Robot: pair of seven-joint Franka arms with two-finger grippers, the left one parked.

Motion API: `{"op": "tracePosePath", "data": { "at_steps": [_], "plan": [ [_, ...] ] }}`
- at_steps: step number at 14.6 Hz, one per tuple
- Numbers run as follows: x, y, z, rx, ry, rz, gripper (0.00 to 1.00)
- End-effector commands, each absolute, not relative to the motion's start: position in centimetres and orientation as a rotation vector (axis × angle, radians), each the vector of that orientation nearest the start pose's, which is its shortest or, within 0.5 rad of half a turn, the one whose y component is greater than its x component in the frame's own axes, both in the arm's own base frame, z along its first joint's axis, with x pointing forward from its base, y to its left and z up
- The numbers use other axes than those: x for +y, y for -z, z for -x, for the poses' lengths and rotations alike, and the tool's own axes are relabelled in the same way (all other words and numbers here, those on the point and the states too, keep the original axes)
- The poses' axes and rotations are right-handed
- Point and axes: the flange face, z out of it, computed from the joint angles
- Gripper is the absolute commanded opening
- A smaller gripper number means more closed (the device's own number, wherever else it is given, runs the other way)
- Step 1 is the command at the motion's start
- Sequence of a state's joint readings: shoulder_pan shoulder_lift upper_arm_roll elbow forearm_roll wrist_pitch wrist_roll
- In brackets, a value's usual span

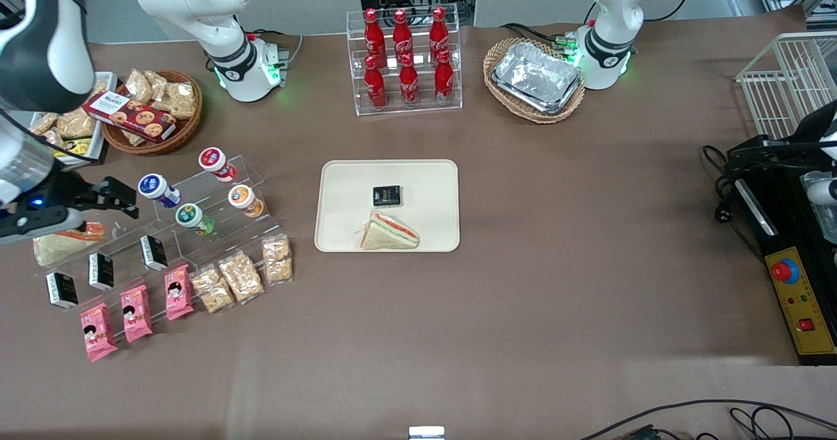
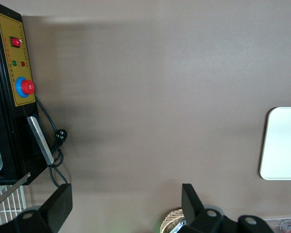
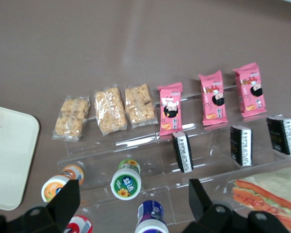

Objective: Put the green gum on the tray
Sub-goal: 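Lower the right gripper onto the green-lidded gum tub on the rack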

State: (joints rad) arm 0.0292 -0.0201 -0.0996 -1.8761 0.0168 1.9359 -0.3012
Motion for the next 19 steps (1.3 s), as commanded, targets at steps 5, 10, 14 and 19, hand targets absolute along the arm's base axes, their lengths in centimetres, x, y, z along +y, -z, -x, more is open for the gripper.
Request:
{"op": "tracePosePath", "data": {
  "at_steps": [5, 10, 14, 19],
  "plan": [
    [-3.9, -44.4, -52.6, -0.371, 0.145, 3.121, 1.00],
    [-3.9, -39.3, -50.7, -0.389, 0.146, 3.136, 1.00],
    [-3.8, -36.6, -49.6, -0.388, 0.160, 3.138, 1.00],
    [-3.7, -34.9, -49.7, -0.481, 0.155, 3.172, 1.00]
  ]
}}
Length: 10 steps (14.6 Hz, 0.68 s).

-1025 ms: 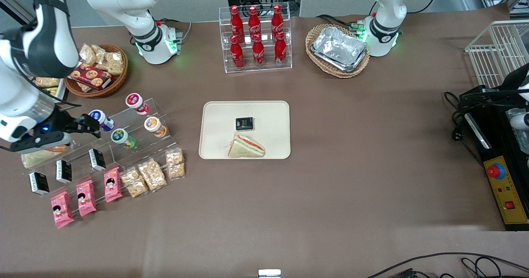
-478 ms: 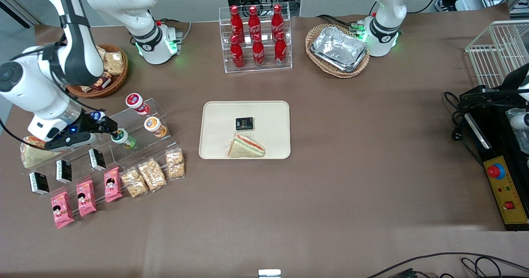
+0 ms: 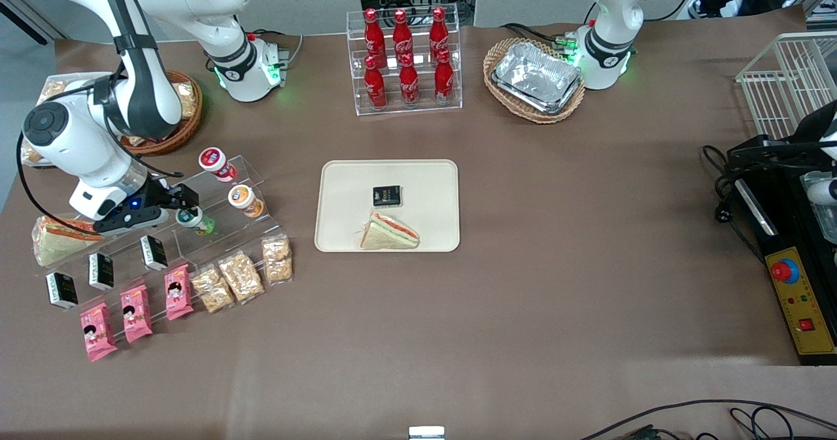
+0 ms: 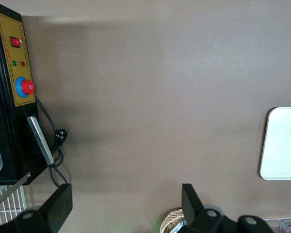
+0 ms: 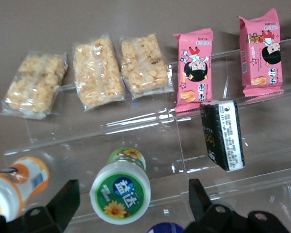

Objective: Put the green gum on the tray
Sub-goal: 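Lower the right gripper onto the green-lidded gum tub on the rack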

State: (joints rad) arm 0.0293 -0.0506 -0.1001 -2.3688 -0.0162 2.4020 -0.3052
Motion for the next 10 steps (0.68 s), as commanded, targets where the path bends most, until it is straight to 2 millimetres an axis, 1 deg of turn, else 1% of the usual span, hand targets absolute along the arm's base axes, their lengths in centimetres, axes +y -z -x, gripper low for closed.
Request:
{"op": "tracePosePath", "data": {
  "at_steps": [1, 6, 8, 10],
  "plan": [
    [-3.7, -34.7, -49.8, -0.499, 0.156, 3.175, 1.00],
    [-3.2, -33.7, -50.0, -0.509, 0.155, 3.174, 1.00],
    [-3.1, -33.0, -49.7, -0.507, 0.172, 3.173, 1.00],
    [-3.0, -31.7, -49.3, -0.511, 0.197, 3.172, 1.00]
  ]
}}
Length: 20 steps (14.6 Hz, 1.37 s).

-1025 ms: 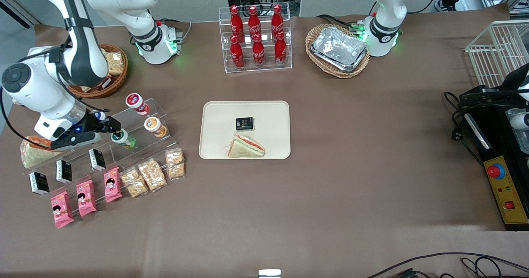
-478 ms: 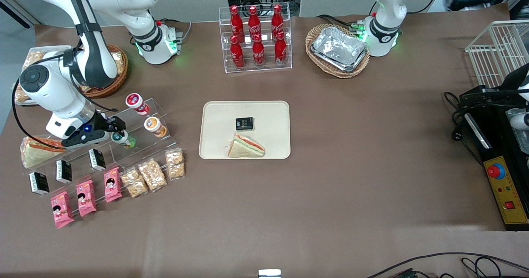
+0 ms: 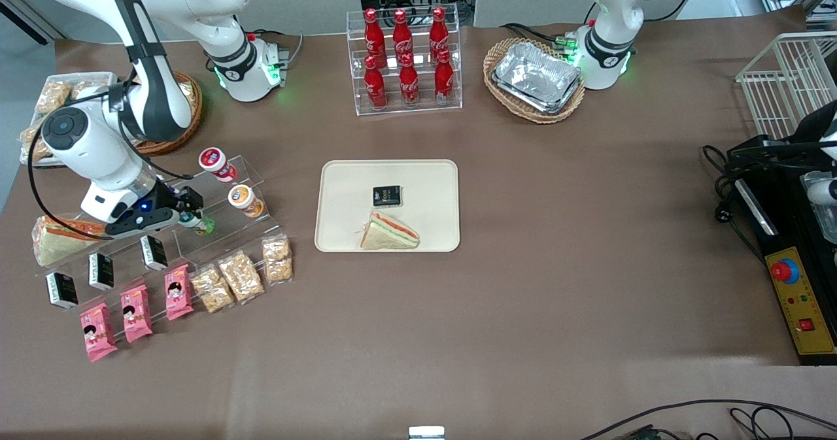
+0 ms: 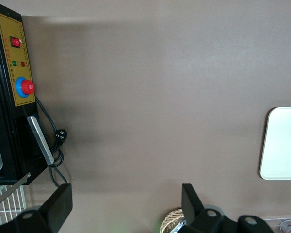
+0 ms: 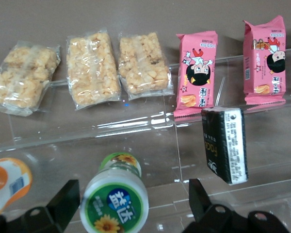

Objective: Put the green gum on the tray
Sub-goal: 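Lower the right gripper onto the green-lidded gum tub on the rack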

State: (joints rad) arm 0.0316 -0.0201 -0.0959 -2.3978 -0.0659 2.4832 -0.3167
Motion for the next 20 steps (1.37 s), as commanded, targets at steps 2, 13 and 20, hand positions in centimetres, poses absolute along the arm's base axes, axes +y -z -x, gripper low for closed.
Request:
{"op": "tracePosePath", "data": {
  "at_steps": [2, 13, 20],
  "plan": [
    [-2.9, -31.3, -49.1, -0.510, 0.190, 3.171, 1.00],
    [-2.9, -31.0, -48.9, -0.473, 0.175, 3.173, 0.38],
    [-3.5, -36.2, -52.2, -0.420, 0.123, 3.172, 0.30]
  ]
}}
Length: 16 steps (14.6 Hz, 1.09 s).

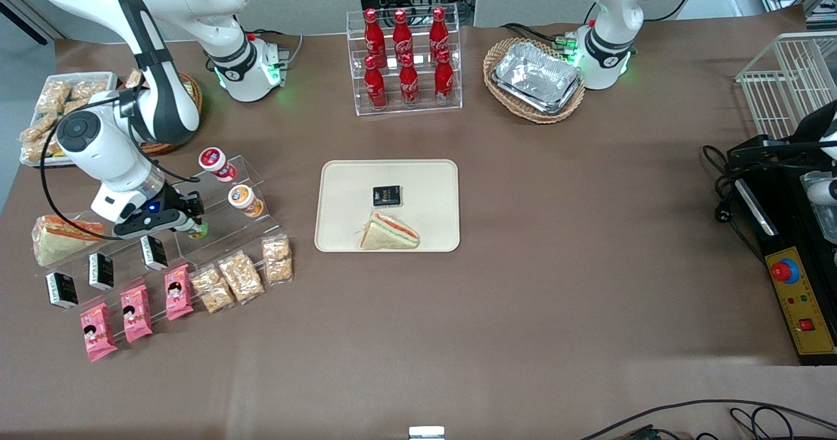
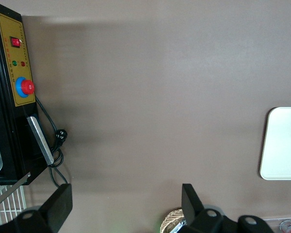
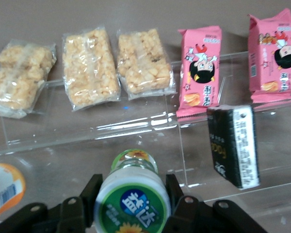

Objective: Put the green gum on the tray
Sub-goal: 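Close the right gripper on the gum tub and lift it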

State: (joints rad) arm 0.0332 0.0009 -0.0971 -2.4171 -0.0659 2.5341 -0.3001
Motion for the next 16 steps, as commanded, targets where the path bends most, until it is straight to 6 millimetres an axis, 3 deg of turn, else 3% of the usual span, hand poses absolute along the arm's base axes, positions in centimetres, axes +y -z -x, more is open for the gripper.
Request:
{"op": "tracePosePath", "data": {
  "at_steps": [1, 6, 11, 13, 16],
  "plan": [
    [-3.6, -38.5, -53.1, -0.401, 0.083, 3.166, 0.30],
    [-2.6, -49.1, -55.4, -0.360, -0.044, 3.160, 0.30],
    [3.1, -58.5, -55.0, -0.246, -0.086, 3.172, 0.30],
    [6.2, -60.4, -54.3, -0.165, -0.096, 3.178, 0.30],
    [10.3, -61.4, -52.9, 0.003, -0.143, 3.074, 0.31]
  ]
}}
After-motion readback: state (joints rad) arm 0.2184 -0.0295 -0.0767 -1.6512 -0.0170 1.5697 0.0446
